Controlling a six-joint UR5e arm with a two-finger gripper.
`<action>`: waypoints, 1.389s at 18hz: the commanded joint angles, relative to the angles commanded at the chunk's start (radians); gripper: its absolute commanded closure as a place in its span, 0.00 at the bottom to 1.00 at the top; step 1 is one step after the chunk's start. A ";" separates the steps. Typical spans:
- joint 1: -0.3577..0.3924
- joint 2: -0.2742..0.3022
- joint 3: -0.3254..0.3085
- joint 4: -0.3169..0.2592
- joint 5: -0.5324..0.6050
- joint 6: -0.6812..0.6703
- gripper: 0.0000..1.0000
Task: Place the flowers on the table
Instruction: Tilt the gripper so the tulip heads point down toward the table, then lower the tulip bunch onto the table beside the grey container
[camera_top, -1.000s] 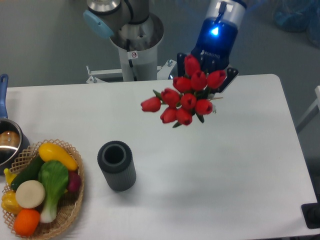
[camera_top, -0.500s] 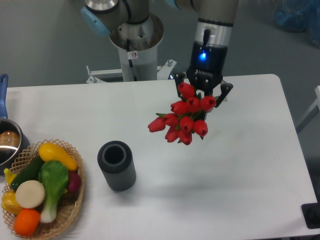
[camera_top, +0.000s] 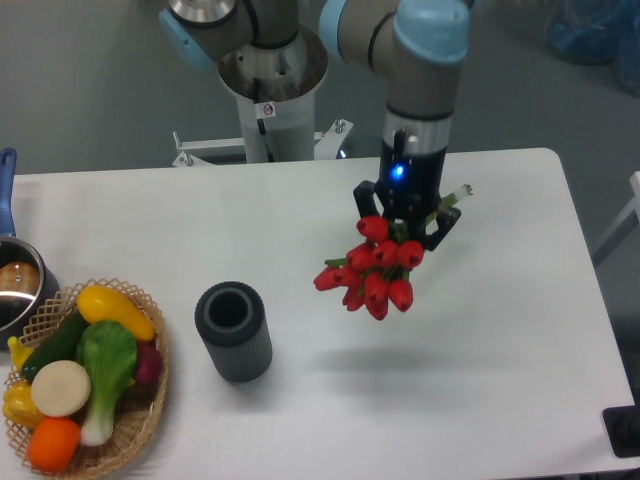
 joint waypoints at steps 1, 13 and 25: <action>0.000 -0.011 -0.002 0.000 0.008 0.000 0.56; -0.077 -0.199 0.080 0.002 0.086 -0.014 0.56; -0.075 -0.347 0.189 0.006 0.081 -0.049 0.55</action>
